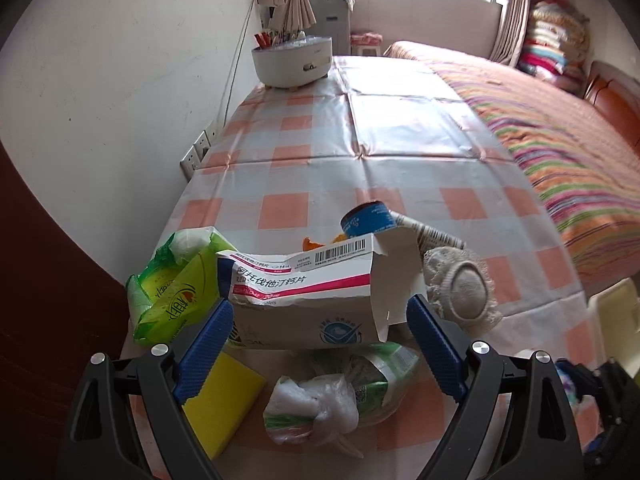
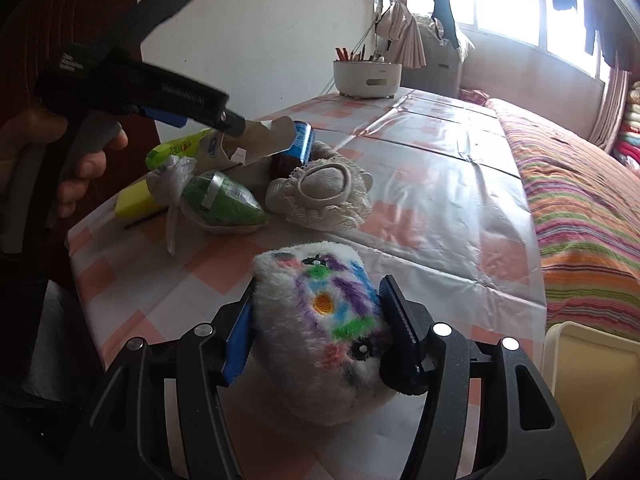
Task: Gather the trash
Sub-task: 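Grasp the white fluffy toy with the right tool while the left tool grasps the medicine box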
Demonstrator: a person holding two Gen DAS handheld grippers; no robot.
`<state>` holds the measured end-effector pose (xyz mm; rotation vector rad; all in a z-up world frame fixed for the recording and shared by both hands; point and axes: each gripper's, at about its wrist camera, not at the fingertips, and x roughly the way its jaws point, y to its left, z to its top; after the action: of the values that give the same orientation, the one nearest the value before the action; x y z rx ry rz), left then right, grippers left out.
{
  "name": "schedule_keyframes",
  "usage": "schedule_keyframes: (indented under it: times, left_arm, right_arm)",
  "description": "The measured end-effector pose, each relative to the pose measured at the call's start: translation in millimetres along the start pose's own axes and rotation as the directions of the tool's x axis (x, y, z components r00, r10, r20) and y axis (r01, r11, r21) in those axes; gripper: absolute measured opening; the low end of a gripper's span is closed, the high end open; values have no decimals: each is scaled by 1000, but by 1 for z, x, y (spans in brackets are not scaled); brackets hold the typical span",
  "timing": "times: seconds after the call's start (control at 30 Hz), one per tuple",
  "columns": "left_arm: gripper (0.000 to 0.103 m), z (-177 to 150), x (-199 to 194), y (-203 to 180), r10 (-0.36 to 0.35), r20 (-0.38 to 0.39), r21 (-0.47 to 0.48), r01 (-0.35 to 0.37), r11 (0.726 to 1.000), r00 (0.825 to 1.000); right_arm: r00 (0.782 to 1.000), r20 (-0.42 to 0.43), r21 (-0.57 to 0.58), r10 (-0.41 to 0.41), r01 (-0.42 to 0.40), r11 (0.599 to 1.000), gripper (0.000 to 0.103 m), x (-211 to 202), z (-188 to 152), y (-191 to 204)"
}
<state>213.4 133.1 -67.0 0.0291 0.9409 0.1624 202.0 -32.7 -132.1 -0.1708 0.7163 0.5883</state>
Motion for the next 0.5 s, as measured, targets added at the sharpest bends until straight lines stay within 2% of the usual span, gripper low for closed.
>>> schedule_keyframes:
  times: [0.1,0.2,0.33,0.4,0.47,0.5]
  left_arm:
    - [86,0,7,-6,47,-9,26,-46,999,999]
    - [86,0,11,0,14,-12,-20,-14,1000,1000]
    - [85,-5,19,4,39,-20,-16,-40,999,999]
    - [72,-7,22,5,28,-26,-20,-29,999,999]
    - [65,-8,24,7,23,-30,-19,-24,1000,999]
    - [55,-9,23,7,20,-13,-13,-20,1000,1000]
  right_arm:
    - [1000,14,16,-7,7,1000,58,-6,-1,-6]
    - [999,29,24,-16,15,1000,59,-10,-1,-10]
    - [999,49,42,-24,22,999,61,-15,0,-13]
    - [998,53,51,-33,30,998,61,-16,0,-15]
    - [998,58,55,-36,33,998,61,-17,1,-16]
    - [997,61,56,-39,36,998,61,-17,1,-16]
